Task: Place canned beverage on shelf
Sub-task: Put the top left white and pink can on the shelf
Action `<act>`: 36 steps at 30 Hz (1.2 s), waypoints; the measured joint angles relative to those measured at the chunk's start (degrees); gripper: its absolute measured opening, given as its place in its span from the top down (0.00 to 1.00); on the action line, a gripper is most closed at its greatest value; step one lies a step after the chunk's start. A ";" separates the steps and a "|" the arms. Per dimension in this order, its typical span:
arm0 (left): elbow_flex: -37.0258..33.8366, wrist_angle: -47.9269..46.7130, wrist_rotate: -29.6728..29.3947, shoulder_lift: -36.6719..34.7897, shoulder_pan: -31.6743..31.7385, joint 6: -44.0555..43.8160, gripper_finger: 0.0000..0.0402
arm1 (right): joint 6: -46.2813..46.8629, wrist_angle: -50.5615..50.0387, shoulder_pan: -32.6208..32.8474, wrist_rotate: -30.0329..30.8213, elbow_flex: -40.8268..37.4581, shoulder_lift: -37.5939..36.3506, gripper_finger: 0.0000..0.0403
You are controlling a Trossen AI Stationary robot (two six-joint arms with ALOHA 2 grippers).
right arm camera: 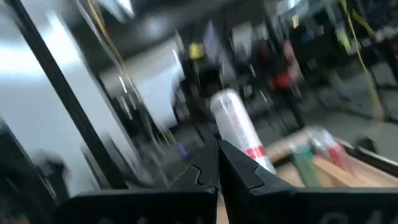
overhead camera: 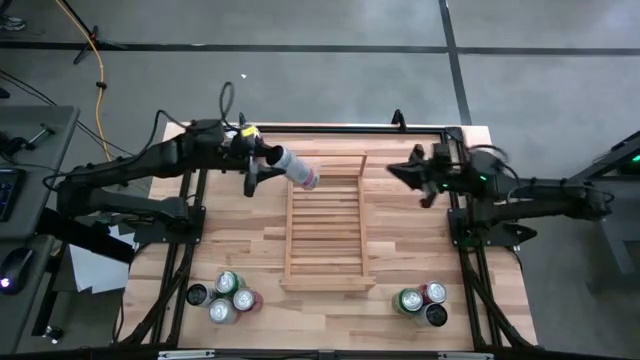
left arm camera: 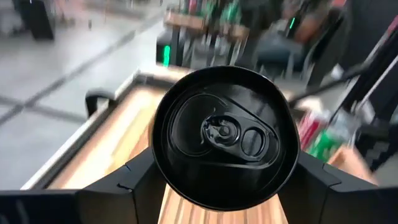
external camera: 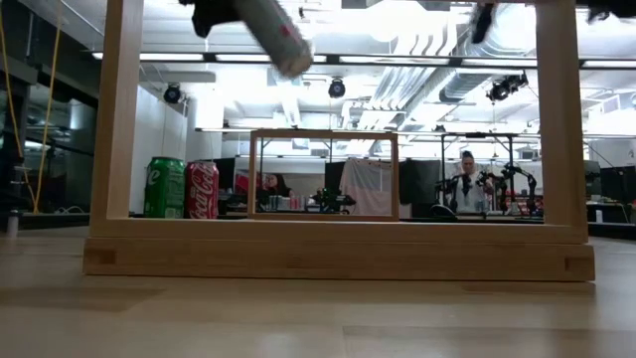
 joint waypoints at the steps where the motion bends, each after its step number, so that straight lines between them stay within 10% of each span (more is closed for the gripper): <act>1: 0.97 -2.43 -0.54 0.94 0.00 0.78 0.43 | -2.18 -4.69 0.00 -0.02 3.24 2.09 1.00; 14: 13.33 -18.22 -7.47 20.85 0.04 10.19 0.43 | -14.67 -37.96 -0.02 0.01 27.22 16.45 1.00; 36: 13.41 -20.54 -33.07 29.41 -5.69 -32.38 0.43 | -11.87 -38.76 -0.04 6.86 24.89 16.66 1.00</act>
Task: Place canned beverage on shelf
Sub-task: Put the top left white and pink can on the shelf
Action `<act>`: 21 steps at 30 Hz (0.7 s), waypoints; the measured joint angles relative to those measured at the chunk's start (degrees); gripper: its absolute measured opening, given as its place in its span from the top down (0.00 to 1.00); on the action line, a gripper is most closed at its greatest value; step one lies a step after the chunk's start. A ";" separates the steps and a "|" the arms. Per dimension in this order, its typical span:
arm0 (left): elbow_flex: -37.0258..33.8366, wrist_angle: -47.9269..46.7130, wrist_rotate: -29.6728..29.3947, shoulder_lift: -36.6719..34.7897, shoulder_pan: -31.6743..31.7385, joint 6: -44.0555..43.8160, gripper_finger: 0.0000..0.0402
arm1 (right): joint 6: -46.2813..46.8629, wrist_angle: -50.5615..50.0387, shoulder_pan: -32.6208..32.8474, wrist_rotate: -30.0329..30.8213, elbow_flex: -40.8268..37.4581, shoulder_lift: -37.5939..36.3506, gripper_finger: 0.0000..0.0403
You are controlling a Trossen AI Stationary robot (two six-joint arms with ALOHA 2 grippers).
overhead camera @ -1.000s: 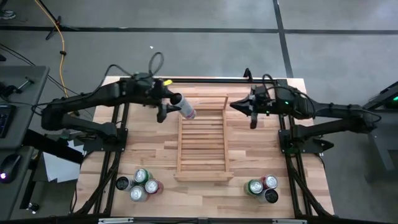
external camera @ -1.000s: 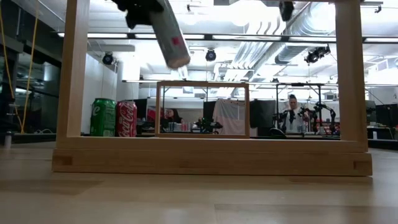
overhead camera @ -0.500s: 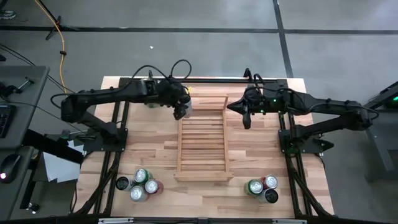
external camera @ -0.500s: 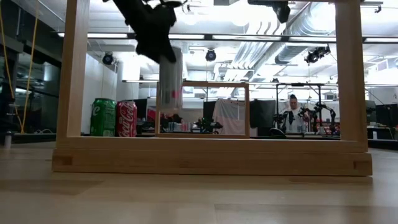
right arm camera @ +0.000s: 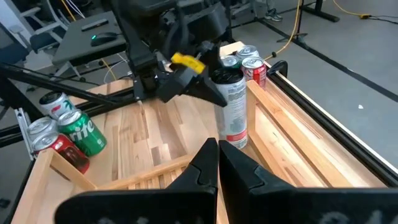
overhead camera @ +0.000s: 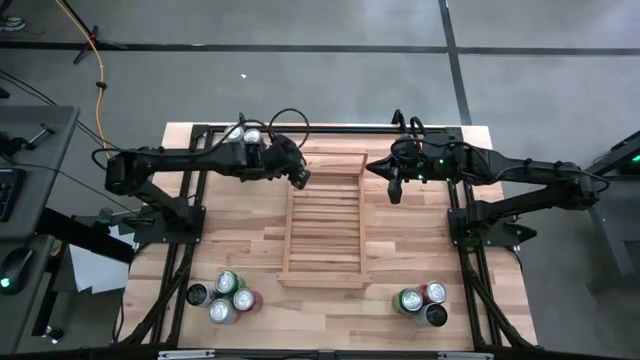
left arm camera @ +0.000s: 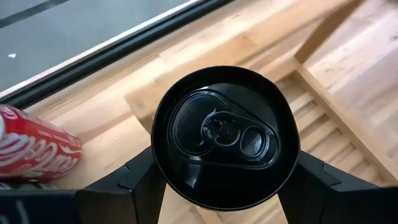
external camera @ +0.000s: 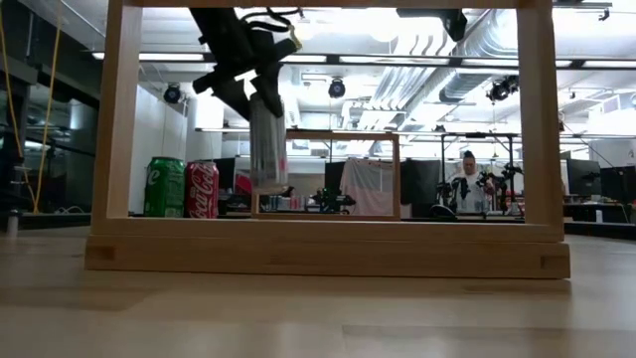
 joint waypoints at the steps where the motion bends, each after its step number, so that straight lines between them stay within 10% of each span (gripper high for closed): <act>1: 0.00 0.11 -0.04 0.00 -0.35 0.01 0.43 | 0.00 0.00 0.00 0.03 0.00 0.00 1.00; 21: -0.02 1.33 -6.49 7.21 -2.99 -6.53 0.43 | 0.48 -0.02 -1.90 -0.18 0.00 0.00 1.00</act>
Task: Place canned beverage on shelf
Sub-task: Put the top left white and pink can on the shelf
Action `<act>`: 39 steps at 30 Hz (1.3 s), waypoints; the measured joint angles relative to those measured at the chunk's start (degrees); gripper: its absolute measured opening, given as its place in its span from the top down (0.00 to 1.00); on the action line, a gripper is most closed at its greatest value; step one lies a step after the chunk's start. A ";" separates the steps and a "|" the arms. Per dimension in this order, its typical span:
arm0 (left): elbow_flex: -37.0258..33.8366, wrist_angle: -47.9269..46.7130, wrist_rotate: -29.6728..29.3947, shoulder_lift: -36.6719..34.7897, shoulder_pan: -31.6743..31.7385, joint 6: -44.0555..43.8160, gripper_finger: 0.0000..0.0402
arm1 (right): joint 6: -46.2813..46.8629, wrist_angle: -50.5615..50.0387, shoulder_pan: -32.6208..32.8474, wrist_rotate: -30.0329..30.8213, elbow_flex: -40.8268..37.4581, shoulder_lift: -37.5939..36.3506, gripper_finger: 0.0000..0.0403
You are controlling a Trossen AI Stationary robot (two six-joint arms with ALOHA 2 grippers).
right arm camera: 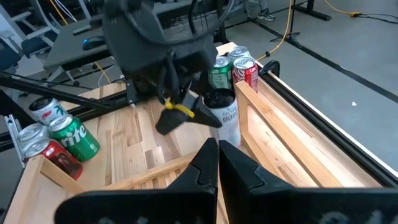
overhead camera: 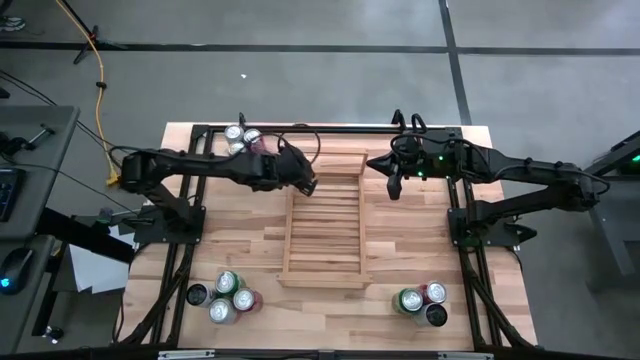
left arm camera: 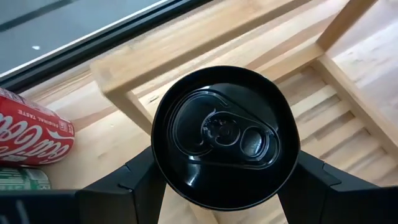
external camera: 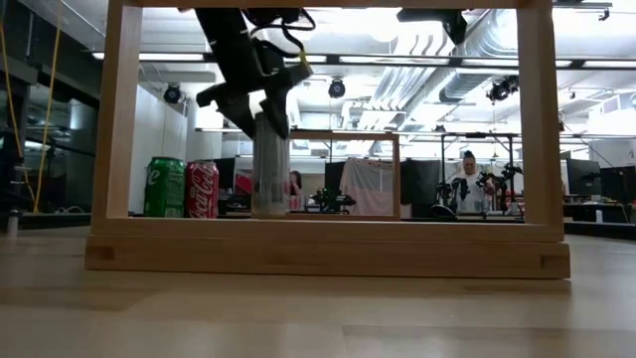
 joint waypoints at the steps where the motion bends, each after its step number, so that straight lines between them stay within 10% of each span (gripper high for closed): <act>1: 0.00 0.28 -1.08 0.52 -0.12 -0.45 0.43 | -0.04 0.00 0.00 0.01 0.00 0.00 1.00; 39: -0.04 1.37 1.20 -0.74 1.90 -2.46 0.23 | -0.28 -0.44 0.02 0.05 -0.04 0.00 1.00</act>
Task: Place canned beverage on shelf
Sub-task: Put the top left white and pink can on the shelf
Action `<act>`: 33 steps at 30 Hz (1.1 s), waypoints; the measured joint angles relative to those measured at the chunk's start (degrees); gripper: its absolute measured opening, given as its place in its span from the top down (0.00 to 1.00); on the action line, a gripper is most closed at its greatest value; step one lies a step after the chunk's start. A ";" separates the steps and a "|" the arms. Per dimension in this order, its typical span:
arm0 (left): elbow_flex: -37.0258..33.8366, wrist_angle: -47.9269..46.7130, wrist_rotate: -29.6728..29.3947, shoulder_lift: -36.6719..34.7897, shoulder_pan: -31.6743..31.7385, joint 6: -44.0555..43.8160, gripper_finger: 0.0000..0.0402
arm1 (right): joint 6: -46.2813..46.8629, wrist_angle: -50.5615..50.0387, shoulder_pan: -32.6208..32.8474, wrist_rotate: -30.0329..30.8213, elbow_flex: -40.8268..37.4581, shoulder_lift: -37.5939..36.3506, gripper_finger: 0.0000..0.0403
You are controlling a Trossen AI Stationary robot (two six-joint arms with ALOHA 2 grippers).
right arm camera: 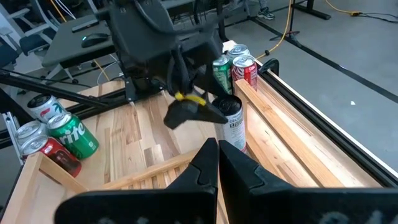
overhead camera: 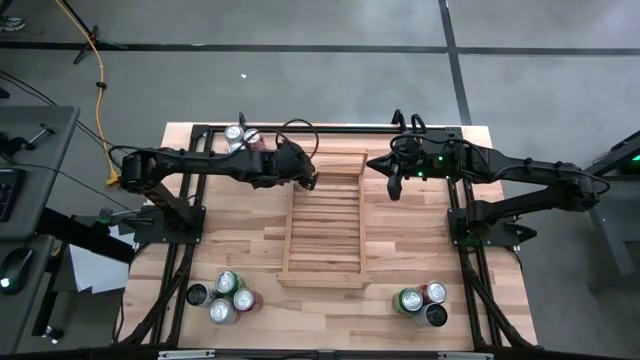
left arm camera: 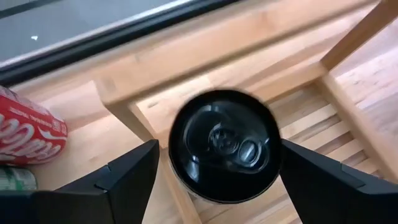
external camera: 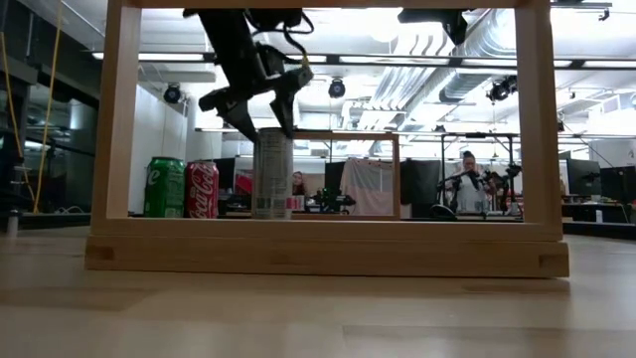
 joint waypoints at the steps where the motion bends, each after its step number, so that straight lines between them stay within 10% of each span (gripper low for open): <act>1: 0.00 -0.10 -0.17 -0.64 0.10 0.19 0.23 | 0.00 0.00 0.00 0.01 0.00 0.00 1.00; 19: -0.31 0.62 -3.32 -20.08 0.05 17.02 0.23 | 6.37 0.51 0.00 -1.82 0.00 0.29 1.00; 29: -13.78 18.42 26.62 -27.48 0.03 31.82 0.23 | 7.52 0.56 0.04 -2.59 -0.04 3.02 1.00; 33: -16.88 19.86 27.13 -27.39 0.02 40.83 0.23 | 6.83 0.39 0.04 -3.42 -0.04 4.47 1.00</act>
